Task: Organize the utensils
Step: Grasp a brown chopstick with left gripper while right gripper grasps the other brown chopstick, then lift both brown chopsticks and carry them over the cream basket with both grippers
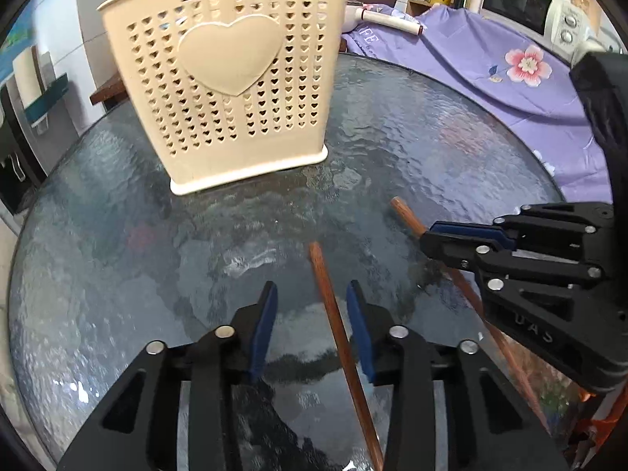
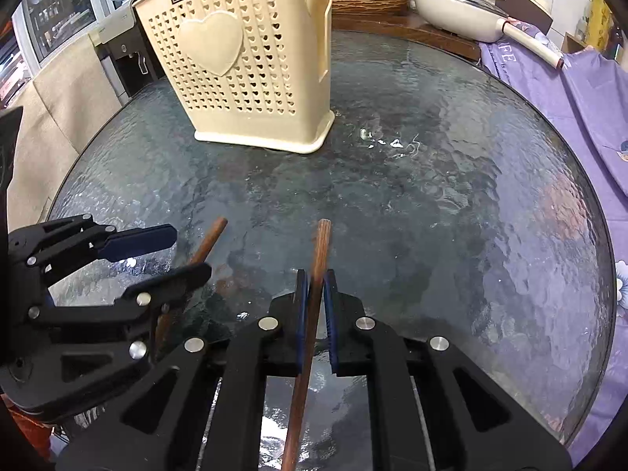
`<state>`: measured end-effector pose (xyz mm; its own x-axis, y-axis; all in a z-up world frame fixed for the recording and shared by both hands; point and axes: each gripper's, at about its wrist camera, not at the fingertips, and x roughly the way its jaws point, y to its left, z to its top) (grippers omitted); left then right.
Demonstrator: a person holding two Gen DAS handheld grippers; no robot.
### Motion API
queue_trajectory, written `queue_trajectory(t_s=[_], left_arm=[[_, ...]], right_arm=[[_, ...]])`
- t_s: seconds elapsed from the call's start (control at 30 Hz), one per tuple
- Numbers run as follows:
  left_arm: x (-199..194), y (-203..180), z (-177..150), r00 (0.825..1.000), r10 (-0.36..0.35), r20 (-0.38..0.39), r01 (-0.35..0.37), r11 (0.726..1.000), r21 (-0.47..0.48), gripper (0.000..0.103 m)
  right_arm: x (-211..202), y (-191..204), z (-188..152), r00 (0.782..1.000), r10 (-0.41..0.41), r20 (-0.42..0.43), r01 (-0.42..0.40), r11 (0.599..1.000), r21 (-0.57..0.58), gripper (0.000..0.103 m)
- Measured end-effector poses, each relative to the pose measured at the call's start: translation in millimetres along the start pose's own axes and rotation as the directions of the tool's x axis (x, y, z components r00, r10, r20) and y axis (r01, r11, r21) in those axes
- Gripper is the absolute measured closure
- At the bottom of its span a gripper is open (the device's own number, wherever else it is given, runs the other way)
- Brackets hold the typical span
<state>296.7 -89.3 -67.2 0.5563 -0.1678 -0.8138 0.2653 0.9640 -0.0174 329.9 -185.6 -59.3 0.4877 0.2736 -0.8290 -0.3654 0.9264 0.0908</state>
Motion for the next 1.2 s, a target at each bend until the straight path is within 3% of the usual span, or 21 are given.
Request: queue_trajectory(t_s=[0.07,0.23,0.33,0.53,0.9,1.2], left_arm=[[3,-7,2,1.000,0.031,0.002,-0.031,0.999,0.034,0.073],[5,-13,7,1.000,0.031,0.002,-0.031,0.998,0.047,0.088],[6,-16,8,1.000,0.031,0.002,-0.031,0.998,0.054,0.092],[9,-16,12,1.000,0.021,0.000,-0.021,0.999,0.044,0.092],[8,-13,9,0.999,0.028,0.017,-0.029,0.999,0.045,0.092],[6,-12,9,1.000,0.022,0.021,-0.023,0.999,0.025,0.096]], right_arm=[[0,-2,2,1.000,-0.007,0.001,0.007,1.000,-0.001,0.094],[0,-2,6,1.000,-0.018,0.004,0.018,1.000,-0.008,0.094],[2,-2,8,1.000,-0.015,-0.004,0.015,1.000,-0.014,0.094],[5,-7,9,1.000,-0.008,-0.004,0.008,1.000,0.020,0.094],[9,-3,12,1.000,-0.022,-0.006,0.022,1.000,-0.019,0.094],[5,-2,10,0.999,-0.002,0.039,0.001,1.000,0.008,0.096]])
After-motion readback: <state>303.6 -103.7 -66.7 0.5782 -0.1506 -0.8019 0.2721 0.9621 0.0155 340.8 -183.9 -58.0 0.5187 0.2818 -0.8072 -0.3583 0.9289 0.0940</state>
